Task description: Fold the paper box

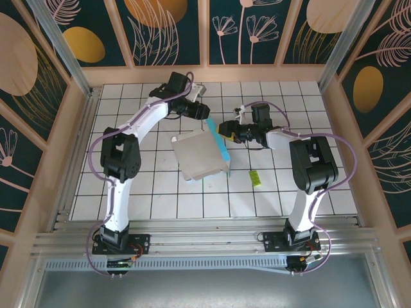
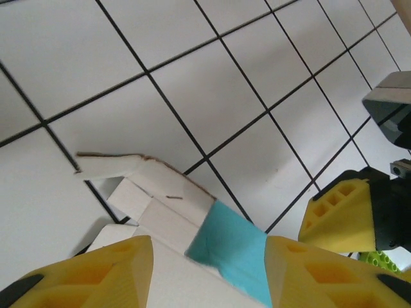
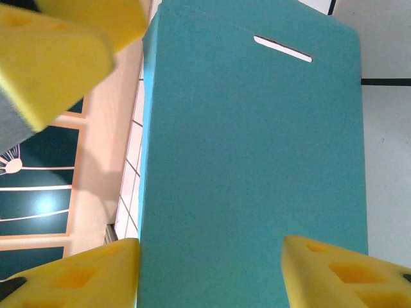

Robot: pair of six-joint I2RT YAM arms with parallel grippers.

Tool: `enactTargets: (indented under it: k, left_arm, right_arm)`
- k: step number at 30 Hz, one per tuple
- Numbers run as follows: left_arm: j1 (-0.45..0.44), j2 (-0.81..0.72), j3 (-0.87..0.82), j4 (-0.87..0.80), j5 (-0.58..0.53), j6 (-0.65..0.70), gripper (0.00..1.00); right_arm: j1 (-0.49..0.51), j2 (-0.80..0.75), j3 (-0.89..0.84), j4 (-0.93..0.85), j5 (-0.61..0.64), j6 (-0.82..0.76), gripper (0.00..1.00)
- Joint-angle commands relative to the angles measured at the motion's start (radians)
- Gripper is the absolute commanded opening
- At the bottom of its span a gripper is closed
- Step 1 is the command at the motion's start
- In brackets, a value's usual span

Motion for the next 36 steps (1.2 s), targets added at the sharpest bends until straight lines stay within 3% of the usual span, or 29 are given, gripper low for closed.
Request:
enactTargets:
  k: [1,6,9,13,25,36]
  left_arm:
    - [0.0,-0.164,-0.113,0.158,-0.062,-0.046,0.5]
    - [0.015,-0.347,-0.389,0.36,-0.178,-0.079,0.54]
    - [0.032,-0.423,-0.567,0.489,-0.257,-0.08,0.63]
    - [0.041,-0.394,-0.652,0.499,-0.206,-0.011,0.64]
    - [0.04,-0.069,-0.429,0.385,0.026,0.042,0.6]
    - [0.039,0.157,-0.145,0.243,0.083,0.104,0.58]
  right_arm:
    - [0.007,0.024,0.019,-0.06,0.038,-0.029,0.59]
    - [0.002,0.02,0.024,-0.078,0.04,-0.04,0.59]
    - [-0.001,0.021,0.024,-0.081,0.04,-0.042,0.59]
    - [0.001,0.026,0.034,-0.09,0.037,-0.045,0.59]
    - [-0.022,0.035,0.07,-0.159,0.043,-0.072,0.6]
    - [-0.043,0.022,0.066,-0.17,0.045,-0.084,0.6]
